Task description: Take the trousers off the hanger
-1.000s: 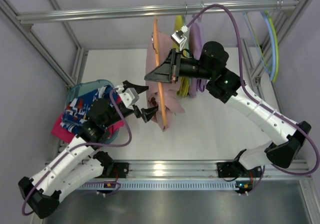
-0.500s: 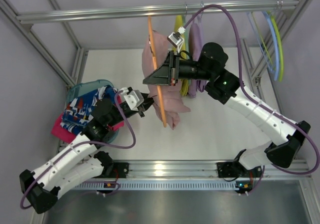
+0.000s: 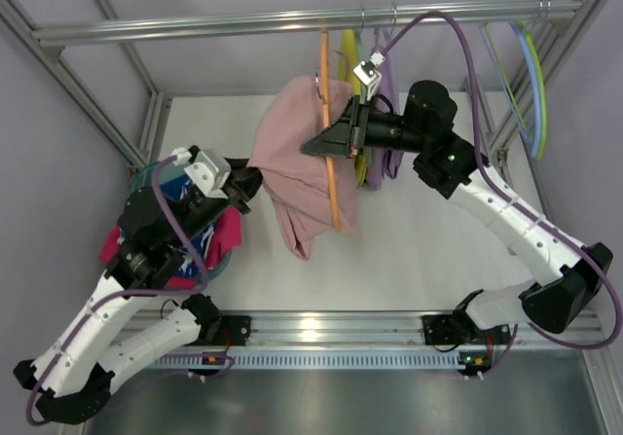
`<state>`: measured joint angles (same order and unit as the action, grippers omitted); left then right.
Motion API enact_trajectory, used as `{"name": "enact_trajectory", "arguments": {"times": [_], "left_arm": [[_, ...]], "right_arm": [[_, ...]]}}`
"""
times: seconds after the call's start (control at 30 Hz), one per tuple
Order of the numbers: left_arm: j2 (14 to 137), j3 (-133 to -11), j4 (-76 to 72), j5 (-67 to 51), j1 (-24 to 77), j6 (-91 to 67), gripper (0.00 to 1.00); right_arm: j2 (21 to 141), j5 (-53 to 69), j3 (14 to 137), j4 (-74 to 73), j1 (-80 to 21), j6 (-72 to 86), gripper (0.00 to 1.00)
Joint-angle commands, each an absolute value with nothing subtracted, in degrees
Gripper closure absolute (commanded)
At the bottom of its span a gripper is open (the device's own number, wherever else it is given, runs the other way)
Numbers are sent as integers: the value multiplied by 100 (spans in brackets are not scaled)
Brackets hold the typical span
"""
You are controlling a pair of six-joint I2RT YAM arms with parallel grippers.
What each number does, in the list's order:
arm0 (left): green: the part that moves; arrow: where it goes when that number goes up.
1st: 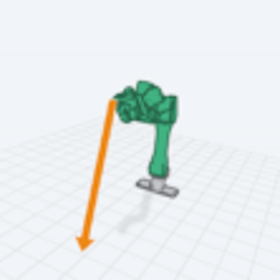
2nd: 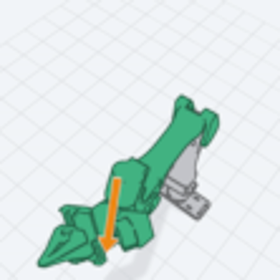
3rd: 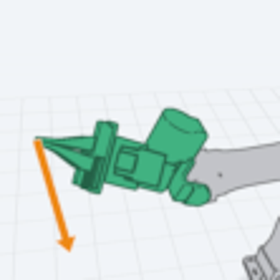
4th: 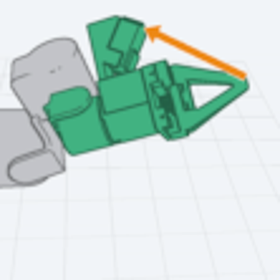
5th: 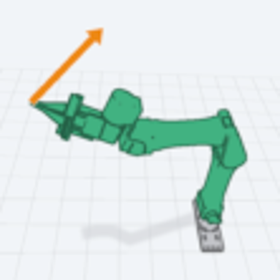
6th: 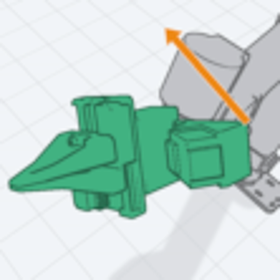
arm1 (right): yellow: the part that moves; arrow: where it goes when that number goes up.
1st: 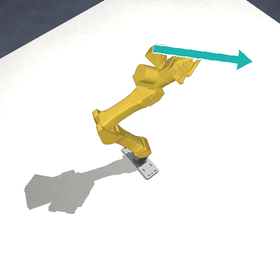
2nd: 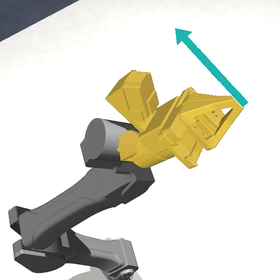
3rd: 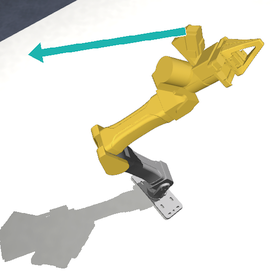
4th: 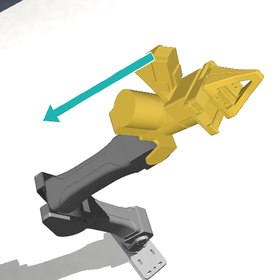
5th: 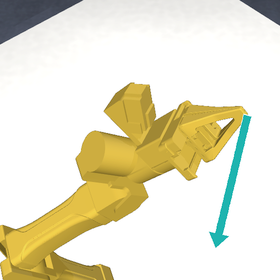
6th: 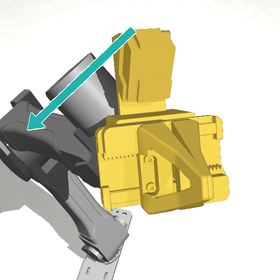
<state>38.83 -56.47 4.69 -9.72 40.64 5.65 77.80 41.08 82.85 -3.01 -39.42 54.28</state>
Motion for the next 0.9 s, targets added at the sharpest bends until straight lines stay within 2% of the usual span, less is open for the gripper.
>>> {"name": "enact_trajectory", "arguments": {"times": [0.0,0.4,0.63,0.73,0.87], "left_arm": [[3928,-6459,457,-624,3973,562,100],[4921,-8876,97,772,3148,492,100],[5457,-10149,-377,1931,2883,1658,100],[5677,-10336,-387,2372,2883,2266,100],[5371,-9704,-536,2390,2892,2715,100]], "right_arm": [[7497,3885,8201,35,-3841,4878,100],[7383,3955,7814,-299,-3920,4483,100],[7426,3999,7761,-299,-4131,4395,100],[7523,4025,7936,-264,-4210,4394,100],[7585,4017,8156,-264,-4228,4333,100]]}}
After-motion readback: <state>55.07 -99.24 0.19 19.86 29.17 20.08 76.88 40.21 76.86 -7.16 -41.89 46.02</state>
